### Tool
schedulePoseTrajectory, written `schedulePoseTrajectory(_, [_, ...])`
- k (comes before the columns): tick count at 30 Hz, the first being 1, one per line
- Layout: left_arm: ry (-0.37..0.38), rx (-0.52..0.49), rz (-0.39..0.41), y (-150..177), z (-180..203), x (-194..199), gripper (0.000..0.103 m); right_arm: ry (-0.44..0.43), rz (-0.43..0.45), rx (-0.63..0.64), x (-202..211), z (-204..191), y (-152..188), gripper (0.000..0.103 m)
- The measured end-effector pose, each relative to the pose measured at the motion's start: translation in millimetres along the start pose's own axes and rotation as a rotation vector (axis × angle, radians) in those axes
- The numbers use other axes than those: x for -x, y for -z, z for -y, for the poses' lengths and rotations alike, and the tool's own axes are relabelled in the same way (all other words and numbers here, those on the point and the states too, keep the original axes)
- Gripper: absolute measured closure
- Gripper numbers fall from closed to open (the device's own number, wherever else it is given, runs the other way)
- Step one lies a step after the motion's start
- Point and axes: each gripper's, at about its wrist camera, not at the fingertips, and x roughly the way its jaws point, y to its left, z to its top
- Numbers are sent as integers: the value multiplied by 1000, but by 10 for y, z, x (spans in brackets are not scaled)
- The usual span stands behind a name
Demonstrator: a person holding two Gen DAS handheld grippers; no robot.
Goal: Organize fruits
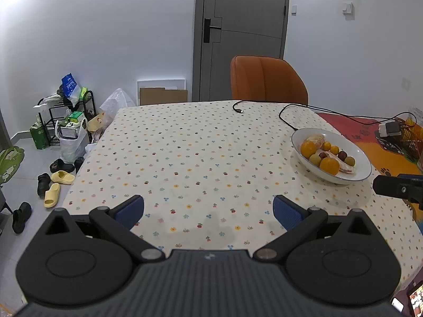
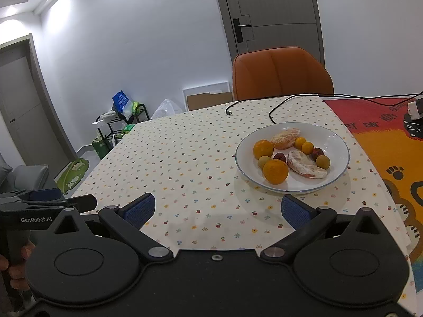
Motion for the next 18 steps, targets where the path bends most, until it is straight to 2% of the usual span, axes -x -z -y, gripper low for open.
schedulePoseTrajectory(18, [0, 1, -1, 6, -7, 0, 0, 0, -1, 1, 10, 13, 9, 0])
